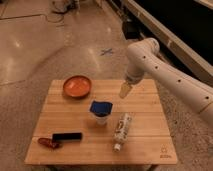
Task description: Push the ceramic bowl across the table
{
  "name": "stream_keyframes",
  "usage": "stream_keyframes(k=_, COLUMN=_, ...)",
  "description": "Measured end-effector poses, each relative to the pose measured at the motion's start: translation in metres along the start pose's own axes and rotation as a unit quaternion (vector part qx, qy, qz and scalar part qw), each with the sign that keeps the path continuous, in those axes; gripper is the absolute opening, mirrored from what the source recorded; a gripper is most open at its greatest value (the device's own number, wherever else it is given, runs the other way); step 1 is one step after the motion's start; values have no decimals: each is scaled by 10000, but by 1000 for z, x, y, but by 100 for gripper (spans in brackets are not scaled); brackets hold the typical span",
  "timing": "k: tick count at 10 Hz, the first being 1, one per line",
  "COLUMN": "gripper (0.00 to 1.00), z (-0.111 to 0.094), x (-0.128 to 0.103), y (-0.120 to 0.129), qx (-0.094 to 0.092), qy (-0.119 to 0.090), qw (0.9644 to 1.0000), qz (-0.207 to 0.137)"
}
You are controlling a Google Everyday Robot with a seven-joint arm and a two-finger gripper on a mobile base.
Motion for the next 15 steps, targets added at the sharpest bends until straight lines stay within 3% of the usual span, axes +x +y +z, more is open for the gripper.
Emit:
stream_keyframes(k=7, gripper=80, z=0, x=1, y=0, qx=1, qy=11, qw=10000, qz=-3)
stream_keyframes(k=8, gripper=80, z=-1, x=10, y=-3, qx=11, qy=112, qw=9999, qz=-82)
stream_keyframes(k=11, gripper=80, z=9, x=61, y=-23, qx=27, qy=489, qw=9975, qz=-506)
stream_keyframes(k=14, gripper=80, z=27, x=127, y=-40, qx=34, qy=1051, qw=9909, qz=-843)
stream_keyframes(k=15, gripper=80, z=36, x=151, y=-43, qx=11, qy=1301, qw=9870, qz=-948)
